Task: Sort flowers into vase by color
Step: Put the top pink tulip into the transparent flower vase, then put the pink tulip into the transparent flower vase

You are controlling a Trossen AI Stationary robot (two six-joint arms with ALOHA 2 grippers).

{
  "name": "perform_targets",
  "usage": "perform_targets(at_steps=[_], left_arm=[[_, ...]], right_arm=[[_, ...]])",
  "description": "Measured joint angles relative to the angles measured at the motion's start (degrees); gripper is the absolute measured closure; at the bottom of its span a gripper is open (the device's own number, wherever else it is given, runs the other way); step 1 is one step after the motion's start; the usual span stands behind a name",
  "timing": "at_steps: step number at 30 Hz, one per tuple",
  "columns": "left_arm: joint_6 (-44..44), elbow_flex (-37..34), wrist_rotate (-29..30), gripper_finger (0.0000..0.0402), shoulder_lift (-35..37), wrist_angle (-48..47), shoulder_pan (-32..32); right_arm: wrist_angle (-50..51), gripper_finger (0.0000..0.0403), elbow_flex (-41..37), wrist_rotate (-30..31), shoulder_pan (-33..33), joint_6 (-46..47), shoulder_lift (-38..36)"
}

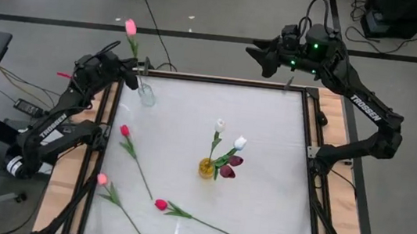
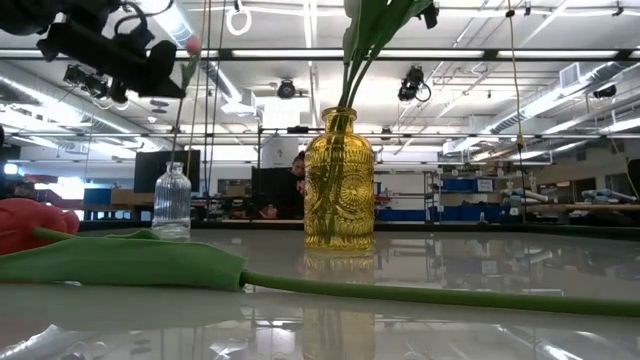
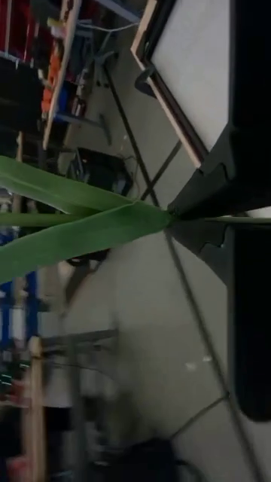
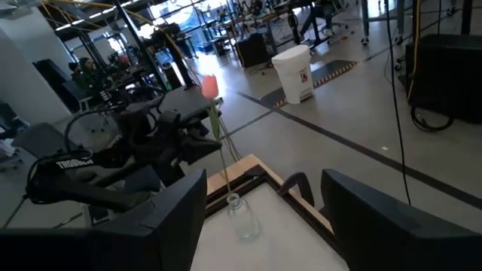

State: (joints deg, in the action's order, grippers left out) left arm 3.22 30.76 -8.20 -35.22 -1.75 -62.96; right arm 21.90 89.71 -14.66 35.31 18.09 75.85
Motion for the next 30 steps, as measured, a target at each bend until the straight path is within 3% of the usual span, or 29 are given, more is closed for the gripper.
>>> perform_targets(at_steps=[9,13,17,23,30], left_arm=[[6.5,0.9,0.5,0.0281,0.0,-3.9,0.1],[8.9,4.9,0.5,0.0223,-1.0,-12.8,0.7],[12.4,11.1,0.5,0.0184,-2.9,-27.5,1.2],[19.7,22.2,1.0,0.0179,-5.9,-53.1,1.4],[31.4,30.5,0.7,0.0192,-6.6,-70.4,5.2]], right_arm=[[0.0,0.0122,0.0,-0.4,0.0,0.0,0.0],[0.0,0.0119,0.0,-0.5,0.0,0.1,0.0],[0.0,0.0119,0.0,-0.5,0.0,2.0,0.0],[0.4,0.0119,0.0,-0.5,0.6,4.5,0.0],[2.2,0.0119,0.0,-0.7,0.9,3.1,0.0]])
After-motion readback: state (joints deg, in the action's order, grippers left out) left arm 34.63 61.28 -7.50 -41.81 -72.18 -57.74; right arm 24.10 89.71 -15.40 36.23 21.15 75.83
